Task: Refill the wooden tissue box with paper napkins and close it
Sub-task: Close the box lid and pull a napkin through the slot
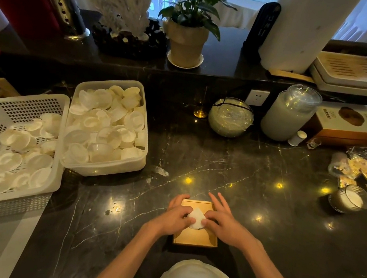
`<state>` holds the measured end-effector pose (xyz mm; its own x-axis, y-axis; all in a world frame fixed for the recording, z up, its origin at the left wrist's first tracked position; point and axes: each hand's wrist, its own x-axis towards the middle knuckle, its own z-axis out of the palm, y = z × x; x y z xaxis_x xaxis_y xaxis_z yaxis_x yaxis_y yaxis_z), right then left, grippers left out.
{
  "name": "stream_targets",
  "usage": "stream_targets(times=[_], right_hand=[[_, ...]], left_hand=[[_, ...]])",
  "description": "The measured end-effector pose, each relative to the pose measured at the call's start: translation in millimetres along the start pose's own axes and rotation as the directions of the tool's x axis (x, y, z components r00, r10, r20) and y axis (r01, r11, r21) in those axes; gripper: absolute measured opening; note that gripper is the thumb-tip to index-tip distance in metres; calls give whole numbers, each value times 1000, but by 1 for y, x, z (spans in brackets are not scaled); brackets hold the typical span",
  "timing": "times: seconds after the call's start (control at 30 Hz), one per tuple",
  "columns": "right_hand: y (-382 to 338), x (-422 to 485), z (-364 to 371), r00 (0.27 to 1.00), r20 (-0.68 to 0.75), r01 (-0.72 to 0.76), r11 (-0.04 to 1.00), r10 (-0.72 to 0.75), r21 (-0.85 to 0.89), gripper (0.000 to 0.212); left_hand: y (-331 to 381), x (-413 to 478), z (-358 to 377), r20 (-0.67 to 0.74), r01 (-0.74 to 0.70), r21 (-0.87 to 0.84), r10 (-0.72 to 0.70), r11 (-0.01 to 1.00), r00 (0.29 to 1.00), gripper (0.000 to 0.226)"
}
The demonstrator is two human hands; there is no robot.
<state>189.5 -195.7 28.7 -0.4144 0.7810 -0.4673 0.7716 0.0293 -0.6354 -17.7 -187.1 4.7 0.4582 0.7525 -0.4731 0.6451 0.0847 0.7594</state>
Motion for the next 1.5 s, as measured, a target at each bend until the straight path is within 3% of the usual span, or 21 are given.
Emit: stream_targets(times=[0.2, 0.7, 0.8, 0.97, 1.1, 1.5], right_hand=[[-1, 5, -2, 998, 48, -48, 998, 45, 47, 26], [0, 9, -2, 998, 69, 10, 999, -6, -49, 28], [2, 3, 0, 1000, -3, 10, 999, -9, 37, 21], [7, -6, 11, 985, -171, 4, 979, 32, 205, 11], [11, -5, 21, 977, -203, -12, 966, 66, 257, 13], [20, 2, 27, 970, -237, 15, 958, 56, 287, 13]], left_hand=[[1, 0, 1, 1, -3, -28, 3, 1000, 1000, 19], [2, -1, -1, -1, -17, -31, 17, 999, 1000, 15], [1, -3, -2, -13, -34, -44, 33, 998, 999, 14], [-2, -9, -3, -114, -76, -232, 50, 970, 992, 5], [-5, -9, 2, -135, -59, -242, 26, 969, 990, 16], [-6, -11, 3, -147, -59, -243, 24, 968, 989, 14]])
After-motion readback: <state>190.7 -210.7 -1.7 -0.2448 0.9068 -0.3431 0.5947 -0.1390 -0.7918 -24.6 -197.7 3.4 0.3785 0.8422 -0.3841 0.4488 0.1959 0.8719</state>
